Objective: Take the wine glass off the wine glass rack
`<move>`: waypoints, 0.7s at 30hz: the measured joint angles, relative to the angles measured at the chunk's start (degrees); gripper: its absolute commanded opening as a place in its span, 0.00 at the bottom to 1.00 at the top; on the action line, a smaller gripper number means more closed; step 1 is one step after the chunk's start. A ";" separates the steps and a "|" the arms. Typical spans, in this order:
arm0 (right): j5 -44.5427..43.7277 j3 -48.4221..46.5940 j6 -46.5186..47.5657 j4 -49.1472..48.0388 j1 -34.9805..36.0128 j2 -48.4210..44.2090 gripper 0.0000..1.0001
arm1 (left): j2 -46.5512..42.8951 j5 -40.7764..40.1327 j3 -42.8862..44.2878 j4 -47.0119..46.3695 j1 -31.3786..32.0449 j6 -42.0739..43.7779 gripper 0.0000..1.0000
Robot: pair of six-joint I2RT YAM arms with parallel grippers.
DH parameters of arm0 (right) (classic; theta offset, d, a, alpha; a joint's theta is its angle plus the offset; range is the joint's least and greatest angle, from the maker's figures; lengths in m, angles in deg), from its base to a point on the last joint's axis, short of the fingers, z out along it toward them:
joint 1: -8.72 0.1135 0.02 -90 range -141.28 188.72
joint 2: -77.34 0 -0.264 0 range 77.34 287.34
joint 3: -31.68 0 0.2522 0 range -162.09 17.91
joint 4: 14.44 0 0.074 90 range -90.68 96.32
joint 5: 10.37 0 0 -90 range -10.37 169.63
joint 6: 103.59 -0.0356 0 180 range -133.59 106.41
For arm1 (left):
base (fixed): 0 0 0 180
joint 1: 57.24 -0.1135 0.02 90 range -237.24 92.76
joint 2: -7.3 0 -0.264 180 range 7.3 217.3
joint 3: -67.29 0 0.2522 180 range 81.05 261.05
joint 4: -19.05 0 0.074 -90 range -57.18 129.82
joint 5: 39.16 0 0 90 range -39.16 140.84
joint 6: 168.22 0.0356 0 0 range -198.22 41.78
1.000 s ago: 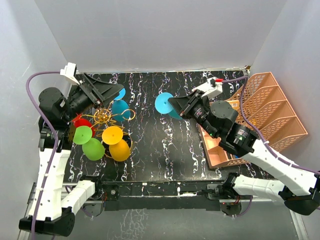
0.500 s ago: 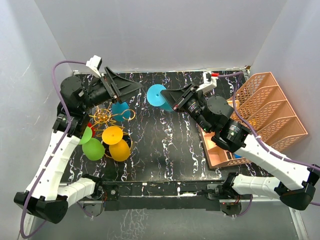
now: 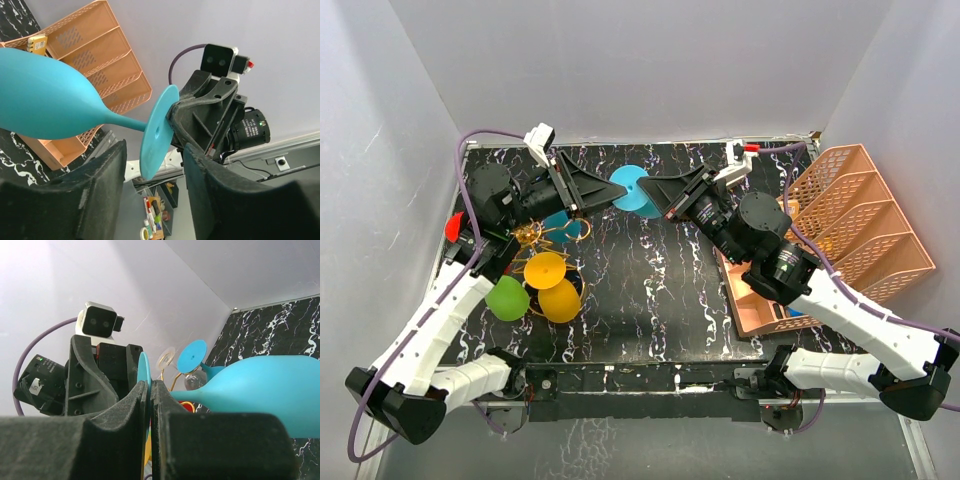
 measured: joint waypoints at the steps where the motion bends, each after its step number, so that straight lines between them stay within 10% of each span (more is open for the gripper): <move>1: 0.11 0.04 -0.02 -0.07 0.00 0.00 0.08 | 0.00 -0.26 -0.46 -0.46 0.37 -0.31 0.40; 11: 1.27 0.59 -0.17 -0.07 0.00 -0.02 0.10 | 0.00 -1.57 -3.78 -4.46 1.73 -3.41 0.03; 21: -0.42 1.51 4.68 -0.17 -0.26 -1.42 0.55 | -1.90 -4.11 -5.25 -6.16 1.90 -5.25 0.00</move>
